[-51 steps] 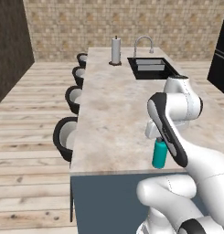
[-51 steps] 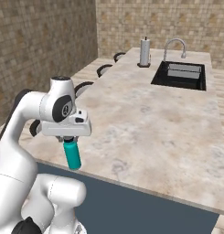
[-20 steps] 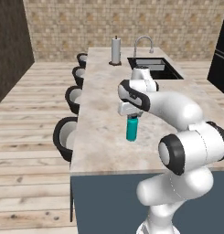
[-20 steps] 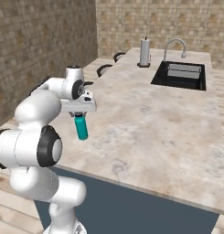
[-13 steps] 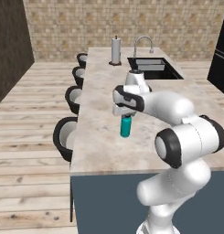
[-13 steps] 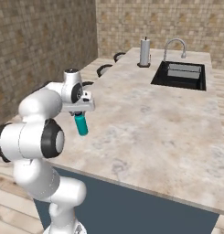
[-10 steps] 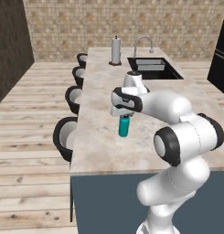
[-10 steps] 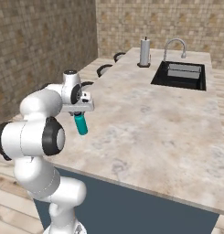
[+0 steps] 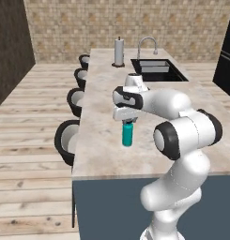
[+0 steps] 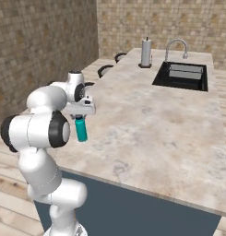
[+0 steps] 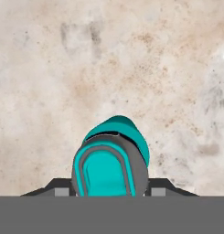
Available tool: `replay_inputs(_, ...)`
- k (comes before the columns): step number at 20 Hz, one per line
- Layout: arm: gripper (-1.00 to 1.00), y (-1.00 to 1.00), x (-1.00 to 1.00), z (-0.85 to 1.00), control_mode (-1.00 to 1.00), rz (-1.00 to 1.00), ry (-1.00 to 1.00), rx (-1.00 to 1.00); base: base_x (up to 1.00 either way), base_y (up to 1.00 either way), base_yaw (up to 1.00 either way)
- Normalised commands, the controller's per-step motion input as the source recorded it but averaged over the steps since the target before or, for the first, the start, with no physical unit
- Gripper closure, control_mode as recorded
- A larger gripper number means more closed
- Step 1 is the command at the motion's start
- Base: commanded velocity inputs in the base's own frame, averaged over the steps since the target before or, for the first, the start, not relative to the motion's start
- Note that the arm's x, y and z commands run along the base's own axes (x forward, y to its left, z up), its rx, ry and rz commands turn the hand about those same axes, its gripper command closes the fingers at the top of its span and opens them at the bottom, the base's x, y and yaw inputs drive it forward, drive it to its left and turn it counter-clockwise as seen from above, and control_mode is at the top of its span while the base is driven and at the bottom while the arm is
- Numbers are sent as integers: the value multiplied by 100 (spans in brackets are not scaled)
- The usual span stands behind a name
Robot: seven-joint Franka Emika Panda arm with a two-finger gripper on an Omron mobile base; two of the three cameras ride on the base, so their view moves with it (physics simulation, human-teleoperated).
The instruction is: Move the drinks to the dining counter.
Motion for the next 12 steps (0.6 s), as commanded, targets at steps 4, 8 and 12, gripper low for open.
replay_inputs(4, 100, 0, 2, -6, -100, 0, 12, 0, 0, 0, 0)
replay_inputs(8, 100, 1, 0, -25, -100, 0, -3, 0, 0, 0, 0)
replay_inputs(12, 100, 0, 0, -26, -100, 0, -12, 0, 0, 0, 0)
